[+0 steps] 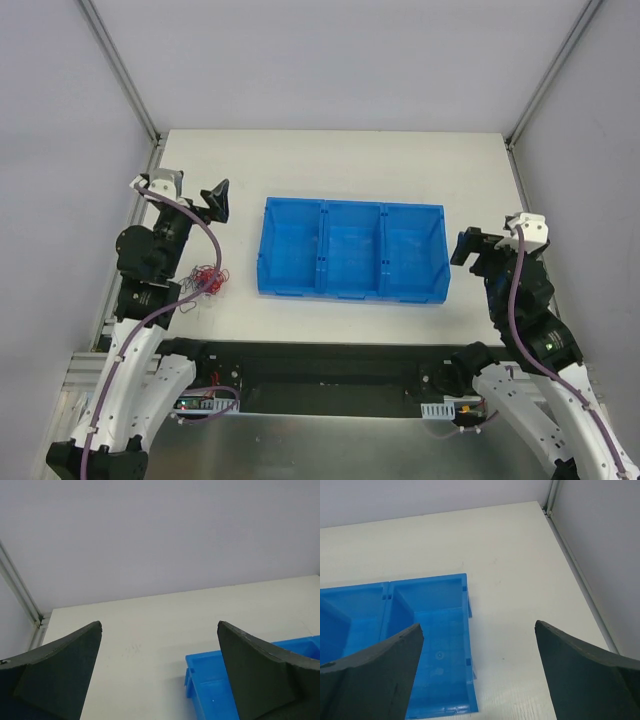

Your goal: Untangle the cables

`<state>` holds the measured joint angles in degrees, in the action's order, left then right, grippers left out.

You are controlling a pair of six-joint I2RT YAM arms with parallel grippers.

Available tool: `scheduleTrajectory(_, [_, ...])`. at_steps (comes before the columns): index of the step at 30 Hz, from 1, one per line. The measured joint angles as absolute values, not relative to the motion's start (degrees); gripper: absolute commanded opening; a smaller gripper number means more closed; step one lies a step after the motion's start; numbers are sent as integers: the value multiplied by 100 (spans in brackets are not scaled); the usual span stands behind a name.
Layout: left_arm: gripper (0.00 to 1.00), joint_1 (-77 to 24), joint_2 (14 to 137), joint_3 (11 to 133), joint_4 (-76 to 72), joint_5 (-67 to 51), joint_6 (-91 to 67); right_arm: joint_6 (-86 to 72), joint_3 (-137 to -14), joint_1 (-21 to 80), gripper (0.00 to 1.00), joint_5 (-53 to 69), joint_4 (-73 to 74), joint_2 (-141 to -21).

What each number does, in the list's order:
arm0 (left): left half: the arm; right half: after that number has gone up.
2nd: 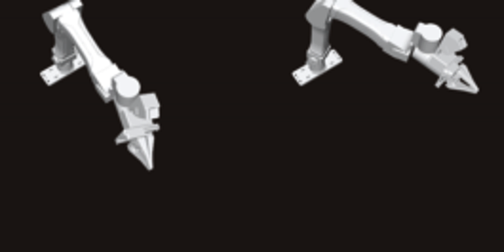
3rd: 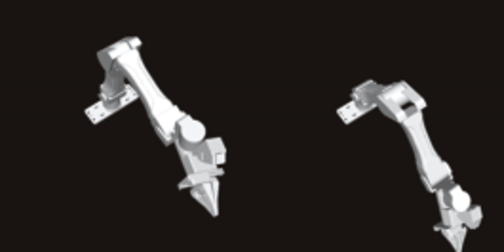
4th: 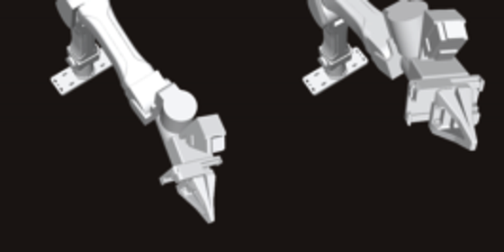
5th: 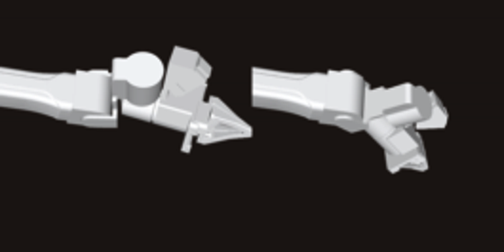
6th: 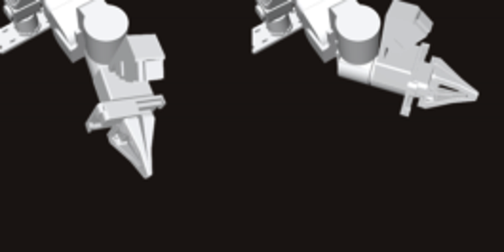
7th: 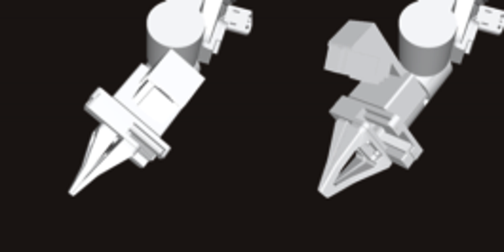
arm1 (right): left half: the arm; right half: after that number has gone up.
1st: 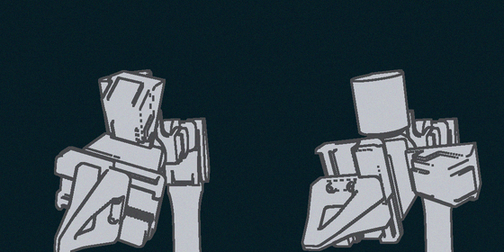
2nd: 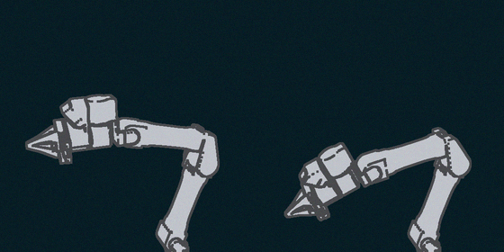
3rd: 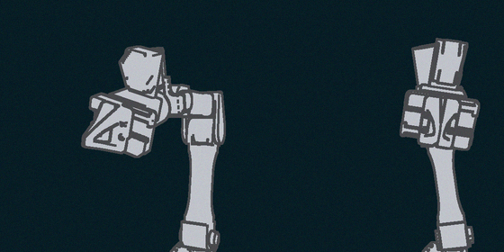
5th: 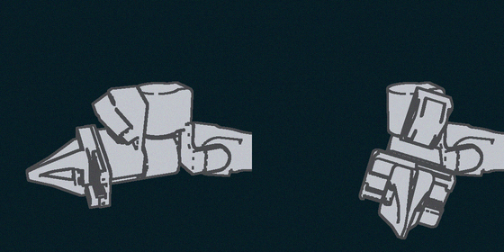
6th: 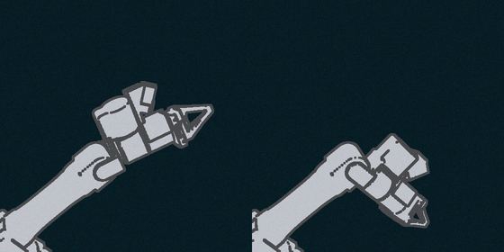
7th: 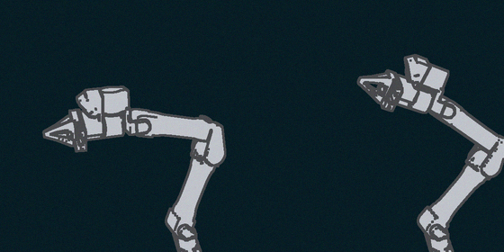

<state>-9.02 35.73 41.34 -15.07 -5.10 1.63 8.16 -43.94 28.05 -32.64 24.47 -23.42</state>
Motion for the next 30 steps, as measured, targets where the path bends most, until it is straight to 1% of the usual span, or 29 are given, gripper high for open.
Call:
scheduleTrajectory(8, [99, -902, 4180, 4388, -1219, 340, -386, 617, -4716, 2805, 96, -3588, 2655, -2805])
scheduleTrajectory(11, [99, -891, 4619, 4849, -773, 617, -867, 534, -4709, 2805, 96, -3568, 2681, -2738])
scheduleTrajectory(14, [99, -770, 4943, 5295, -290, 650, -1398, 314, -4698, 2805, 96, -3682, 2733, -2689])
scheduleTrajectory(18, [99, -556, 4980, 5561, 279, 456, -1944, 19, -4751, 2805, 96, -3822, 3092, -2792])
scheduleTrajectory(21, [99, -550, 4980, 5789, 666, 60, -2320, 30, -4858, 2805, 96, -3594, 3291, -2961])
scheduleTrajectory(24, [99, -554, 4950, 5857, 1009, -64, -2624, 45, -4923, 2805, 96, -3345, 3411, -3109])
scheduleTrajectory(30, [99, -552, 4814, 5712, 1883, 556, -3157, 51, -4974, 2805, 96, -2985, 3607, -3461])
